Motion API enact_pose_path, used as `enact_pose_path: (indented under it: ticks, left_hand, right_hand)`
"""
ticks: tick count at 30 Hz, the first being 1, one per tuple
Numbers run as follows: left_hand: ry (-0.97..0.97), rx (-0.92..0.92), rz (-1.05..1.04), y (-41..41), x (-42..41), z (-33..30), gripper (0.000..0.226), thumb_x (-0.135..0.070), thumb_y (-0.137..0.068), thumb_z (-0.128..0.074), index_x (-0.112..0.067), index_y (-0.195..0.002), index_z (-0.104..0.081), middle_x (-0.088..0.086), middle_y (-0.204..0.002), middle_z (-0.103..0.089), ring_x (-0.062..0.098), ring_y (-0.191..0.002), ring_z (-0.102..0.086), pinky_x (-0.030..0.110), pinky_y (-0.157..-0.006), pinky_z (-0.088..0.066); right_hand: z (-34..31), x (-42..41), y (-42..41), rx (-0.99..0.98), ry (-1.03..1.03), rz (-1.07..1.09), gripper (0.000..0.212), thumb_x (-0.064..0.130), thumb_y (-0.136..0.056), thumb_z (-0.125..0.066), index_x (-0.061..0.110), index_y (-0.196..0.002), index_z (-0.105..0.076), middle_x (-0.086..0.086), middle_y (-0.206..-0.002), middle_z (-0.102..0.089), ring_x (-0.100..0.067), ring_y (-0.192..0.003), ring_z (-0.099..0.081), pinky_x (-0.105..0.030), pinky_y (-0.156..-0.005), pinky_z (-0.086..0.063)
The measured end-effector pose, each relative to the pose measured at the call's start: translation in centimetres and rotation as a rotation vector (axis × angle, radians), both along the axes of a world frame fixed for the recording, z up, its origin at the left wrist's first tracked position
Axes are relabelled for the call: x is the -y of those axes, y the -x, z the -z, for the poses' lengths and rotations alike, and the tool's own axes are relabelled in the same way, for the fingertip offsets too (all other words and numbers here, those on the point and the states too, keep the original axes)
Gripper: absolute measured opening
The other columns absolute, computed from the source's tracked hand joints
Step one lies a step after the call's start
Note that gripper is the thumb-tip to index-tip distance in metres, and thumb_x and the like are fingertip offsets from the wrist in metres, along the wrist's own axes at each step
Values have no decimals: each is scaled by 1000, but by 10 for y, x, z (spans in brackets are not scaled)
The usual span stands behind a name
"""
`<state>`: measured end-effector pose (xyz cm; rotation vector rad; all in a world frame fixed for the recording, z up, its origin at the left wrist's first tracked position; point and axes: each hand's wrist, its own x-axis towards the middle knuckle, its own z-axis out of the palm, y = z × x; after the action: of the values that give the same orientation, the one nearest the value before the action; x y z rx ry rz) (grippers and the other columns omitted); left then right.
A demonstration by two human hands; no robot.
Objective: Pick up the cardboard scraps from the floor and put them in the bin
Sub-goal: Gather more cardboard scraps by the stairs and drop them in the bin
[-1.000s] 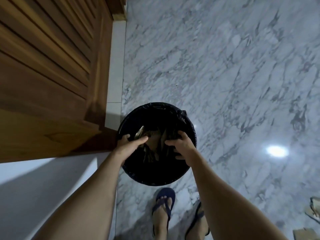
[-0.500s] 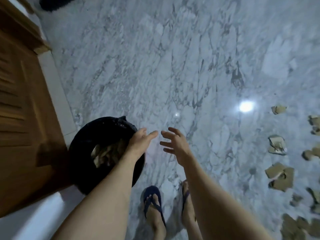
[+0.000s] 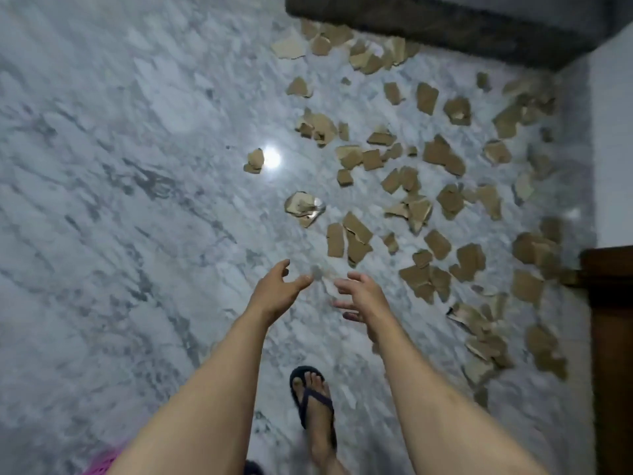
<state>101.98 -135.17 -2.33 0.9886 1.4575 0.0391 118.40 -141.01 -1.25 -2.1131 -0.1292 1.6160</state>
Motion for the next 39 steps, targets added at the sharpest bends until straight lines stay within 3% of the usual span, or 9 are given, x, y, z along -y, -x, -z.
enact_pose_path:
  ticks: [5, 12, 16, 20, 24, 26, 29, 34, 39]
  left_hand:
    - [-4, -57, 268, -70, -35, 25, 81, -48, -89, -69, -20, -155, -32, 8, -155, -43, 26, -140, -44, 39, -106, -41]
    - [-31, -178, 586, -82, -151, 83, 83, -44, -90, -70, -16, -156, -29, 12, -155, -42, 29, -139, -46, 42, -108, -43]
    - [-169, -234, 821, -76, -220, 151, 86, -42, -87, -73, -14, -156, -29, 10, -156, -41, 28, -141, -42, 40, -110, -39]
    - [-400, -274, 1106, -80, -260, 240, 95, -45, -82, -74, -17, -156, -22, 8, -159, -32, 31, -145, -27, 44, -113, -34]
    - [-589, -329, 1321, -87, -270, 324, 110, -69, -80, -62, -24, -160, -1, 7, -167, 2, 35, -153, 4, 53, -119, -19]
    - [-654, -336, 1414, -86, -267, 356, 116, -87, -74, -39, -24, -160, 7, 9, -167, 8, 37, -153, 7, 56, -117, -18]
    - [-785, -272, 1410, -86, -263, 382, 127, -100, -60, -6, -22, -161, 1, 8, -168, 2, 36, -152, -2, 56, -111, -20]
    - [-975, -113, 1229, -111, -277, 406, 98, -88, -71, -47, -20, -141, -39, 8, -134, -37, 32, -116, -37, 49, -92, -36]
    - [-849, -29, 1060, -143, -280, 401, 109, -76, -57, -73, -16, -140, -37, 9, -127, -36, 31, -117, -36, 48, -99, -33]
  right_hand:
    - [23, -1, -71, 16, 22, 207, 52, 29, -88, -69, 20, -135, -49, -1, -103, -65, -22, -82, -65, -32, -67, -48]
    - [76, -75, -83, 1, 39, 304, 44, 29, -89, -70, 23, -128, -50, -7, -115, -64, -22, -85, -63, -33, -70, -50]
    - [148, -140, -57, 95, 53, 355, 49, 26, -84, -73, 21, -129, -54, -2, -115, -63, -23, -98, -62, -39, -86, -52]
    - [240, -187, -12, 158, 74, 330, 57, 15, -82, -72, 15, -135, -52, -7, -124, -62, -25, -111, -61, -30, -89, -48]
    - [320, -216, 7, 408, 91, 224, 53, 6, -85, -65, 21, -134, -51, -7, -131, -56, -27, -120, -54, -36, -93, -49]
    - [346, -219, 4, 667, 127, 113, 56, 6, -83, -66, 21, -135, -50, -6, -133, -51, -28, -124, -48, -39, -93, -45]
    - [372, -216, -7, 987, 315, -6, 73, 13, -67, -78, 21, -134, -49, -9, -136, -48, -32, -121, -45, -42, -95, -37]
    - [387, -214, -21, 794, 464, 11, 105, 29, -72, -82, 30, -151, -12, -13, -159, -3, -41, -142, -12, -53, -105, -31]
    - [384, -217, -33, 816, 385, 48, 89, 14, -78, -77, 32, -146, -21, -12, -153, -8, -38, -134, -19, -48, -95, -40]
